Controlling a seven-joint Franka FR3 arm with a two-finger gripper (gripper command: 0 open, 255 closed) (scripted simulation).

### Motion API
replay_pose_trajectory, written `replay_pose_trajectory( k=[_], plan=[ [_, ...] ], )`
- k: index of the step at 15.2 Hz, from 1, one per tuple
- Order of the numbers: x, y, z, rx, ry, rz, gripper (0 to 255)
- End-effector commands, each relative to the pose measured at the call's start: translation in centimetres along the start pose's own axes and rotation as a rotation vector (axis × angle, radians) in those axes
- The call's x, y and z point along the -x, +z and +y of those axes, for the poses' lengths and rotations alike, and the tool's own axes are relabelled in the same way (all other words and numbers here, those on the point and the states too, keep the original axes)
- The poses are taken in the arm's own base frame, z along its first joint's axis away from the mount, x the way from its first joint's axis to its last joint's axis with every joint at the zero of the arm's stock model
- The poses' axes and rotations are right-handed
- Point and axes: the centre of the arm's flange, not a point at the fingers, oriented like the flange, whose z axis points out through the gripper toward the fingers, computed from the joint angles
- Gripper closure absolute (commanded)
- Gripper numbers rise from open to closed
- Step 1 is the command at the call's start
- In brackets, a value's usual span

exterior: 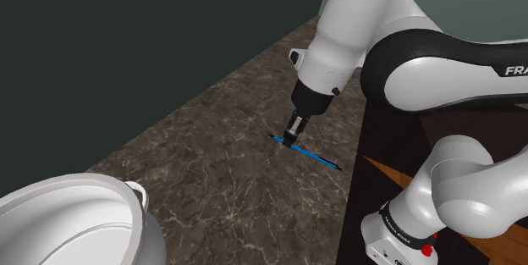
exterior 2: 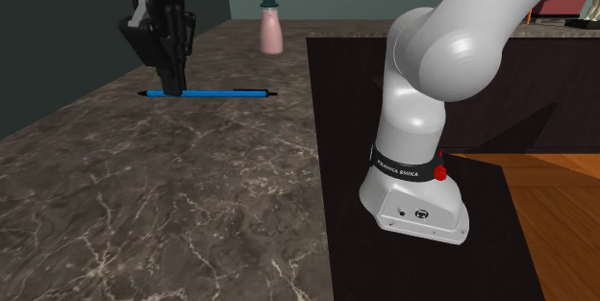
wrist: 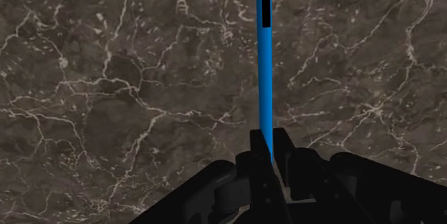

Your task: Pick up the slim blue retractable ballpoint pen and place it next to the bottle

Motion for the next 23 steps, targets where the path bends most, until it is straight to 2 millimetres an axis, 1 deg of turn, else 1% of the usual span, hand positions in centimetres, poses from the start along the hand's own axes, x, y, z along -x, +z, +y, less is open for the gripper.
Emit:
replay_pose_trajectory(
  k=[1,23],
  plan=[
    [-0.1,-1.1,0.0,0.000,0.000,-0.001,255],
    [-1.2,-12.7,-0.3,0.000,0.000,-0.001,255]
  ],
)
